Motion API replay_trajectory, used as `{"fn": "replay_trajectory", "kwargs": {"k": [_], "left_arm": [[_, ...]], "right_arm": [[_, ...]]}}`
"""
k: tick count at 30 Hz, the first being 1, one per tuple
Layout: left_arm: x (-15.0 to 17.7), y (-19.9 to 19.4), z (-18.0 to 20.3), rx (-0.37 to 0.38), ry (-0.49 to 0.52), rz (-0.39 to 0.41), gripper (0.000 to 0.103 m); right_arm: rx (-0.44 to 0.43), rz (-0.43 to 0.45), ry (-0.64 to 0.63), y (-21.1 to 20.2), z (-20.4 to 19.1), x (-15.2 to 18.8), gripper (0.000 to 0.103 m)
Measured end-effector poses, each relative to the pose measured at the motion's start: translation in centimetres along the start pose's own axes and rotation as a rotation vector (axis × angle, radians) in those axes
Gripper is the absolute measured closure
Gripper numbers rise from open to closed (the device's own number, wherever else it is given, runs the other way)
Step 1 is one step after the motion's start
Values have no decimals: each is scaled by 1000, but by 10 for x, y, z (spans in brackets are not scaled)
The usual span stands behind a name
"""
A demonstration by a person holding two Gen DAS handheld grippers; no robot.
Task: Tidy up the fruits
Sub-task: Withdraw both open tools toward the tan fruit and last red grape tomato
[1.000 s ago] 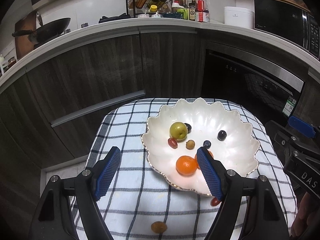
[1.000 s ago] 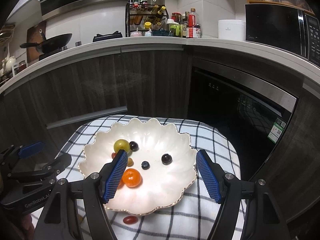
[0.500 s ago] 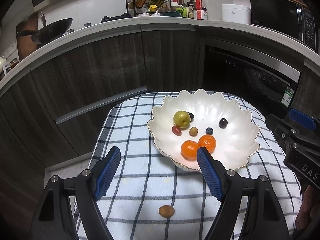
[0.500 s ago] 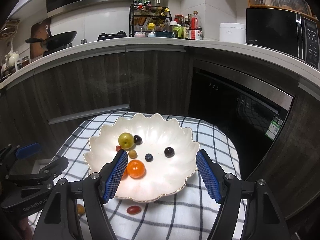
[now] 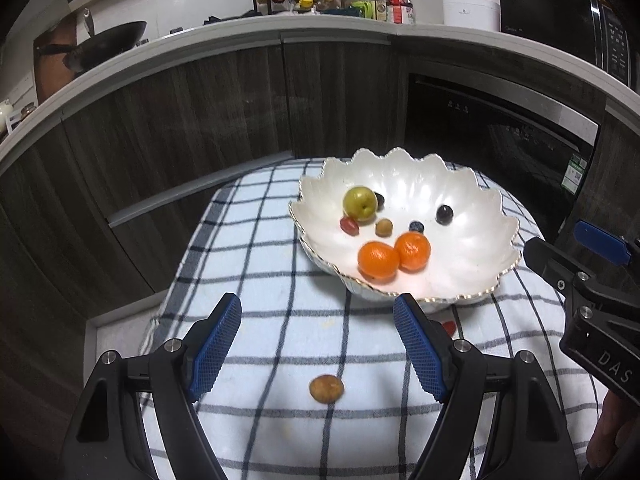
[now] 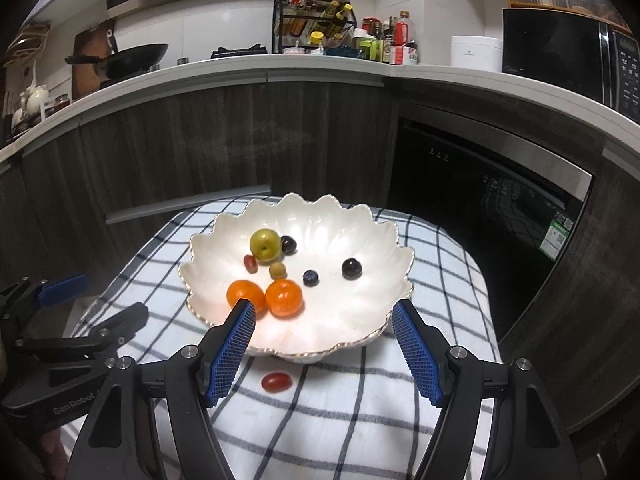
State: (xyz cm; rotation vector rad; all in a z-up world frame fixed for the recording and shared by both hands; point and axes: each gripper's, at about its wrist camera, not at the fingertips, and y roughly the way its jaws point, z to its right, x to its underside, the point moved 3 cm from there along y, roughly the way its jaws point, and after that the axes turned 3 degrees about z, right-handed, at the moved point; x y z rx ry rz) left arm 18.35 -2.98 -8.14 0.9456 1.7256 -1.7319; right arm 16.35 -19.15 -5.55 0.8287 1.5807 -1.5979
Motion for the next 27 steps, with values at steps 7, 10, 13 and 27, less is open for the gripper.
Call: {"fn": "replay_trajectory", "kwargs": {"k": [7, 10, 13, 27], "left_arm": [[15, 4, 3, 4, 2, -30, 25], [21, 4, 4, 0, 11, -30, 25], [26, 5, 4, 0, 12, -31, 25], [50, 17, 19, 30, 31, -38, 25]], "right_arm": [[-15, -25, 2, 7, 3, 14, 31], [-22, -28, 0, 10, 4, 18, 31], [-34, -37, 0, 14, 3, 24, 31], [-109, -75, -31, 29, -1, 47, 31]]}}
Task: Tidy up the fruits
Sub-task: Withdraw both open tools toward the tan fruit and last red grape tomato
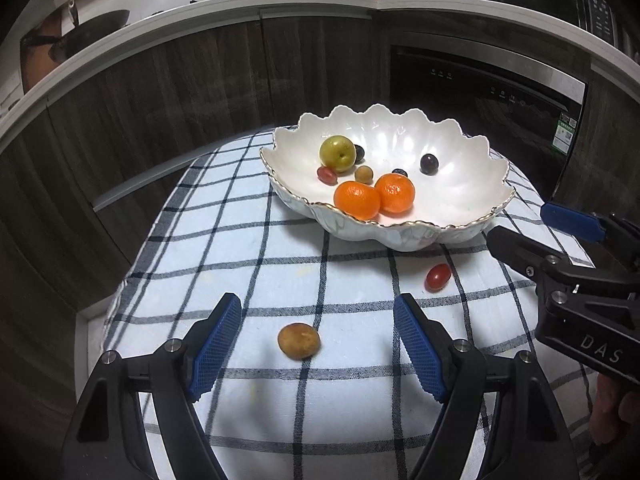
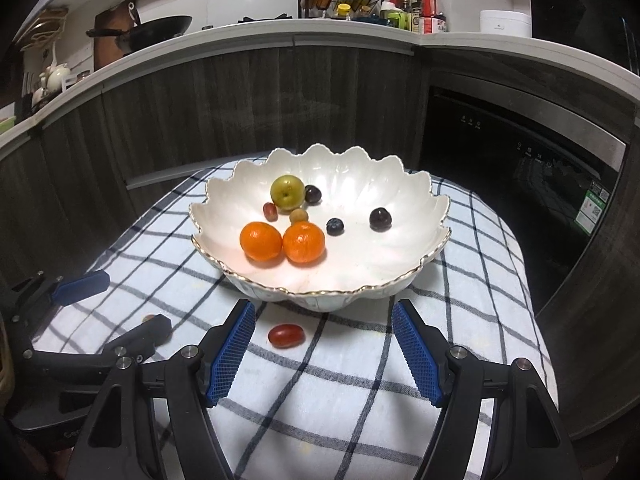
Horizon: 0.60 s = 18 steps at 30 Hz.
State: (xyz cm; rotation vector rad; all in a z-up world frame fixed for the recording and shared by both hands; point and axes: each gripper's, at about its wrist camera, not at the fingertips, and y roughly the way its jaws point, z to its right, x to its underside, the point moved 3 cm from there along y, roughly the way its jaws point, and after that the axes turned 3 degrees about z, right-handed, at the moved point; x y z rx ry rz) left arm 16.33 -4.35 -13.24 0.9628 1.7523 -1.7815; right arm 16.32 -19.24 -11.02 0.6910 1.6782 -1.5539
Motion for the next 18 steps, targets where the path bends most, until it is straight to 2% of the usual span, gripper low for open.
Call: {"fn": "replay_trajectory", "kwargs": {"k": [18], "left_arm": [[19, 17, -1, -21, -29, -9, 25]], "right_arm": [[-57, -46, -47, 27, -7, 16, 31]]}}
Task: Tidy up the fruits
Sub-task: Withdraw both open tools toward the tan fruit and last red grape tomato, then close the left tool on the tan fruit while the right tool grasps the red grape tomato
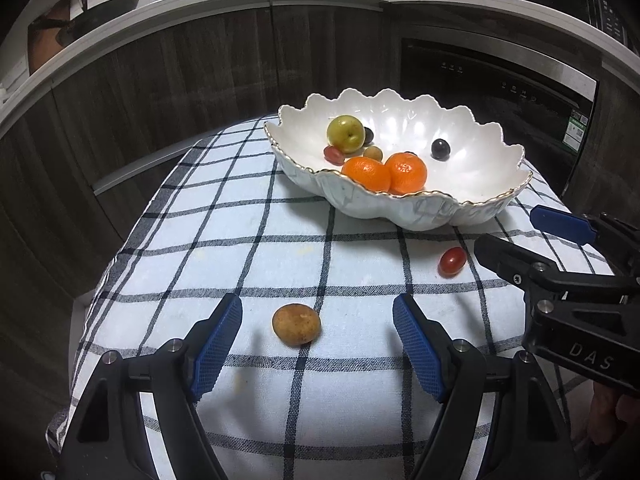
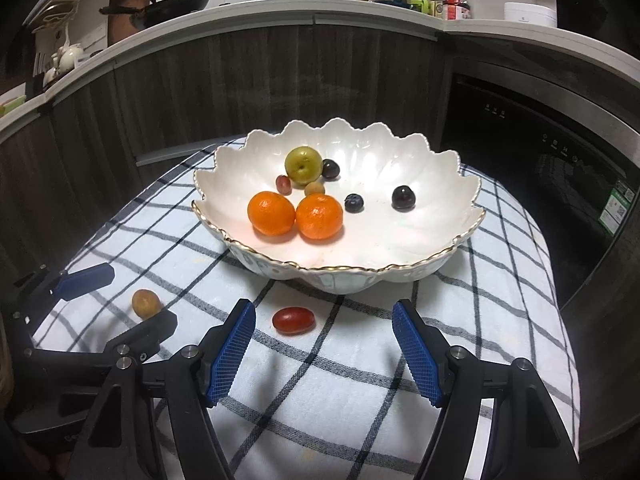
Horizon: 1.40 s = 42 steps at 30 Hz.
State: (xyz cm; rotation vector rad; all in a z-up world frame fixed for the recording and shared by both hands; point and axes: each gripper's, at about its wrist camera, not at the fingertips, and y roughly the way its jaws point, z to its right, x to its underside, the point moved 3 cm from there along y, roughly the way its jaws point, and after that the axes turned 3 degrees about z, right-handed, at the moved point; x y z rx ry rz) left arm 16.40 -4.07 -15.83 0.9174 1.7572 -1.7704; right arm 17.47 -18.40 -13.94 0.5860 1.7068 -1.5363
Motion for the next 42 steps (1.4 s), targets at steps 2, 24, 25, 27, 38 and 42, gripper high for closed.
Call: {"fn": "replay_trajectory", "kwargs": {"k": [2, 24, 25, 27, 38, 42], "left_arm": [[1, 2, 0, -1, 0, -3, 27], [8, 23, -22, 5, -64, -62, 44], [8, 24, -23, 6, -68, -67, 45], [10, 27, -23, 10, -70, -78, 47], [12, 29, -17, 43, -56, -90, 63], [12, 28, -16, 47, -50, -87, 74]], "right_arm": [[-6, -3, -2, 2, 0, 1, 31], [-35, -90, -38, 38, -17, 4, 40], [-34, -101, -37, 40, -17, 4, 43], [-36, -117, -39, 44, -19, 6, 47], [-48, -166, -35, 54, -18, 10, 60], [-61, -171, -23, 55, -18, 9, 66]]}}
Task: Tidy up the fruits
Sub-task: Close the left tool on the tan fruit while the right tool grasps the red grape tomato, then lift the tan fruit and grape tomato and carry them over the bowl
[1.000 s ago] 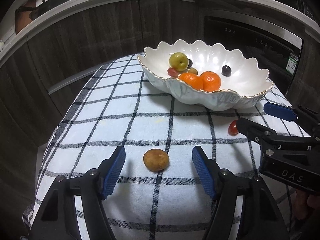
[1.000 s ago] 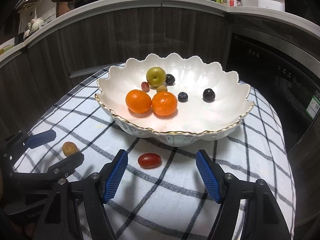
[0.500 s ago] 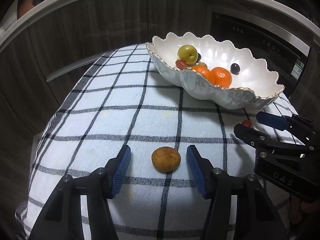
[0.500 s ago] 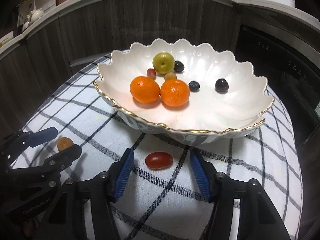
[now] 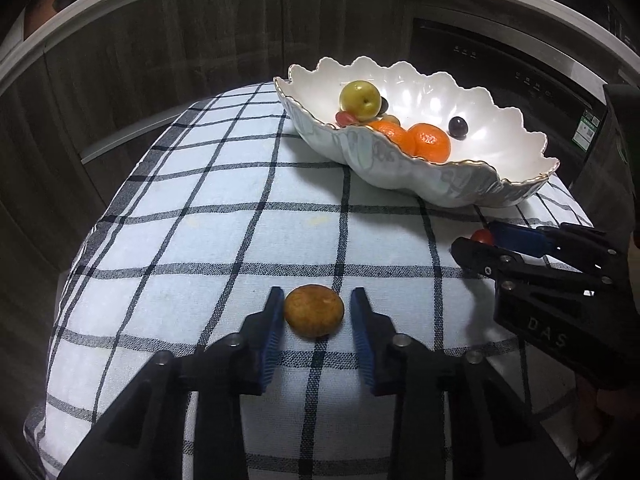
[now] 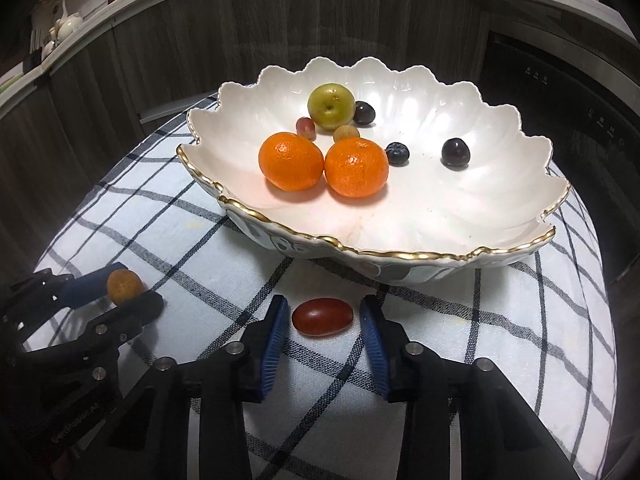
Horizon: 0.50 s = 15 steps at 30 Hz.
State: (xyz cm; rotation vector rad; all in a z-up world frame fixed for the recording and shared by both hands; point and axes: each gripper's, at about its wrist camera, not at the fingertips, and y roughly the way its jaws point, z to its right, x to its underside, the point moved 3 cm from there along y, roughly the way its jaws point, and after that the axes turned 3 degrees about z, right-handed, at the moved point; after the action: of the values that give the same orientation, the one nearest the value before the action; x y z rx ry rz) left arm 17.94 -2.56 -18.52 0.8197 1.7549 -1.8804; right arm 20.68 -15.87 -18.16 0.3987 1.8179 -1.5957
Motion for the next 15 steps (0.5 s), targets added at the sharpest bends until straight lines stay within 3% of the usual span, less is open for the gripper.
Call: {"fn": "replay_trajectory", "kwargs": {"k": [4, 15], "left_arm": [[0, -1, 0, 5, -1, 2, 75], [-3, -8, 3, 4, 11, 13, 75]], "right_arm": [[-4, 2, 2, 0, 0, -1, 73], [0, 11, 10, -9, -1, 0, 73]]}}
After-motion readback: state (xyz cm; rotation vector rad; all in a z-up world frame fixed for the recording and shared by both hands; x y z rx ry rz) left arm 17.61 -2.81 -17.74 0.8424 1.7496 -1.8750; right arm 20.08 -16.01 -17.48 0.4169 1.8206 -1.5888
